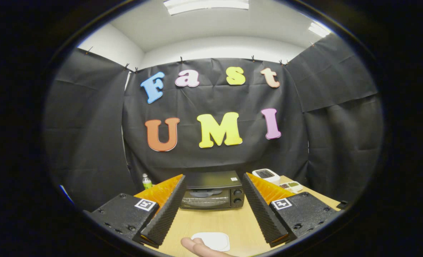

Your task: Open the toaster oven, put the food inside, and close the toaster oven door.

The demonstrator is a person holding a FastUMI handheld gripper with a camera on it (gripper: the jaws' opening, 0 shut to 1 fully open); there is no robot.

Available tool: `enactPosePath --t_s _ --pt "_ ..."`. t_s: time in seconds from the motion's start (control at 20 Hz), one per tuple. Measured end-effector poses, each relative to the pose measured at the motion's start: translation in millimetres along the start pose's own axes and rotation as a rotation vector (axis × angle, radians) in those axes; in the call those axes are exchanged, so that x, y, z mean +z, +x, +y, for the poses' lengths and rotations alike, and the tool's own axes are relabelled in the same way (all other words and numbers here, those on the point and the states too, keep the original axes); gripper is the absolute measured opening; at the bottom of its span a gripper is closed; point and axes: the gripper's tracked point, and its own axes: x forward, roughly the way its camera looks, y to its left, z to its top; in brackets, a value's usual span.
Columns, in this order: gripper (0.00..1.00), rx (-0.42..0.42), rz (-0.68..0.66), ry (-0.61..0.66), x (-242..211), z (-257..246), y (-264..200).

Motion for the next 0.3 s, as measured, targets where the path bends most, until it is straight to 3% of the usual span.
enactPosePath --t_s 0.3 --pt "1.0 0.005 -0.001 -0.004 1.0 -1.2 -3.6"
